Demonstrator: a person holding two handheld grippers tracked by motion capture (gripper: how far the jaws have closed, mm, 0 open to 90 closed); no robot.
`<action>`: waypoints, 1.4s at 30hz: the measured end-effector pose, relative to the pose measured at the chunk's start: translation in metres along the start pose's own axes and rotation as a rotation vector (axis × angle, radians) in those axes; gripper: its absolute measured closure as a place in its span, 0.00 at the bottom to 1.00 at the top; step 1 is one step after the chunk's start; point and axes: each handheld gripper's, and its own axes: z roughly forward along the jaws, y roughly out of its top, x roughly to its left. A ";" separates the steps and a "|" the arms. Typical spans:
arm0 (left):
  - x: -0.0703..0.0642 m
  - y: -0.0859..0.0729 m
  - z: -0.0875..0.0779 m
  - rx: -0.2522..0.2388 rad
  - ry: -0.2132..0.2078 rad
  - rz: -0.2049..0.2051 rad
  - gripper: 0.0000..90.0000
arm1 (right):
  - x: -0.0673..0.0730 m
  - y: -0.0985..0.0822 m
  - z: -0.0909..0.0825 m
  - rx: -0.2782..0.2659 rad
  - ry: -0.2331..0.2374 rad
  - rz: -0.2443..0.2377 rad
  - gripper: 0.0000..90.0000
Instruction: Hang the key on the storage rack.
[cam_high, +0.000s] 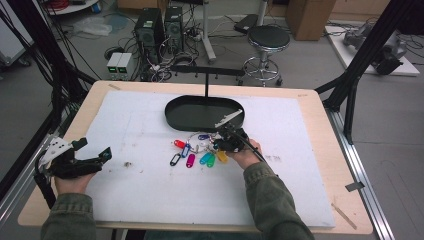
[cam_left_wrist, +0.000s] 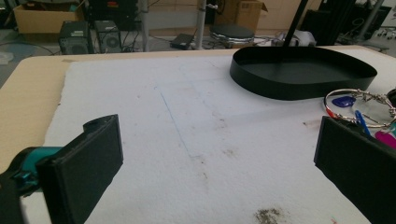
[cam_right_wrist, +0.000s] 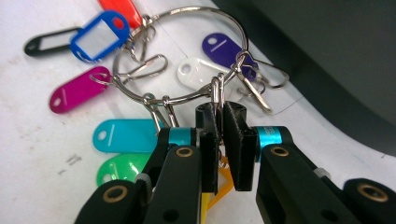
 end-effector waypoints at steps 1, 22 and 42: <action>0.000 0.000 0.000 -0.001 -0.003 0.000 0.02 | -0.001 0.000 -0.004 -0.016 0.016 0.007 0.94; -0.001 0.000 0.001 0.004 0.003 0.005 0.02 | -0.004 0.013 -0.053 -0.243 0.132 0.078 0.94; -0.001 0.000 0.001 0.005 0.003 0.006 0.02 | -0.006 0.041 -0.085 -0.382 0.145 0.108 0.94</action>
